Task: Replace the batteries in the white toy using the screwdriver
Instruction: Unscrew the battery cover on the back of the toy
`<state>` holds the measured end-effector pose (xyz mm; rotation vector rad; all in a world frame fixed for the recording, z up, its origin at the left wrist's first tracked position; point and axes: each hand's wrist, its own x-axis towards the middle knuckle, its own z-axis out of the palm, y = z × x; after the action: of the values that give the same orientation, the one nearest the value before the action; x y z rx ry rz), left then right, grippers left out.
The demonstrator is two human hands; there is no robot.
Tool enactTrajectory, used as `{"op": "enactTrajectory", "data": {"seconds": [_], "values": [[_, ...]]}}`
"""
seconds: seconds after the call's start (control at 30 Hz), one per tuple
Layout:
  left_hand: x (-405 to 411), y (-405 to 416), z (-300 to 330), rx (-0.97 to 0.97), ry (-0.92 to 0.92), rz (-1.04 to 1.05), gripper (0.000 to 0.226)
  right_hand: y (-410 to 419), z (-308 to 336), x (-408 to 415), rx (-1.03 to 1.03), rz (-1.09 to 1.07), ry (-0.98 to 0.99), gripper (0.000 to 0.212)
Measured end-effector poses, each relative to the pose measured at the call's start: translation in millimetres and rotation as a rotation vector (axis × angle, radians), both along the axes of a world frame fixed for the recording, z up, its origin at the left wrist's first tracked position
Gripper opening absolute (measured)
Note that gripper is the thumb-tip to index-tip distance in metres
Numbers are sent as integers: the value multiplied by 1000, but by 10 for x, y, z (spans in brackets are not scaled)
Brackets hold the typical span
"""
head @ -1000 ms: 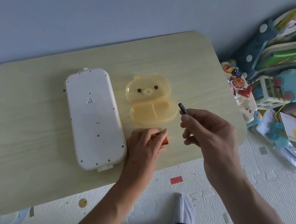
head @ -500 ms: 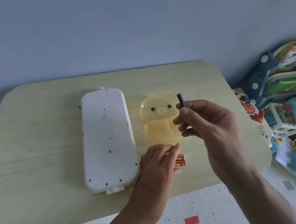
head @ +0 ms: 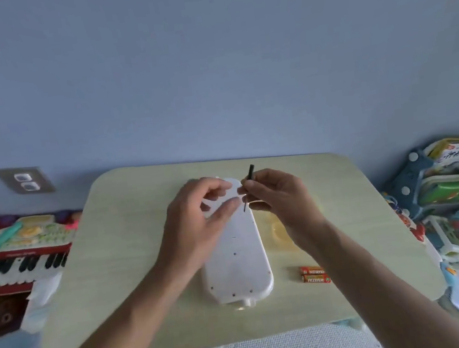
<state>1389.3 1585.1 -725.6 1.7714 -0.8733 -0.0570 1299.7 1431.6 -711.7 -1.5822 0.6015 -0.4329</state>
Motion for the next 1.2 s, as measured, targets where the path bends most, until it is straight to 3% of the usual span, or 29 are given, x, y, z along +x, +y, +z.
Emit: {"op": "enactTrajectory", "data": {"seconds": [0.23, 0.4, 0.67, 1.2], "values": [[681, -329, -121, 46, 267, -213, 28, 8, -251, 474, -48, -21, 19, 13], [767, -579, -320, 32, 241, -221, 17, -58, -520, 549, -56, 19, -36, 14], [798, -585, -467, -36, 270, -252, 17, -100, -676, 577, -84, 19, -66, 16], [708, -571, -515, -149, 325, -194, 4, -70, -724, 518, -129, 1, -86, 7]]}}
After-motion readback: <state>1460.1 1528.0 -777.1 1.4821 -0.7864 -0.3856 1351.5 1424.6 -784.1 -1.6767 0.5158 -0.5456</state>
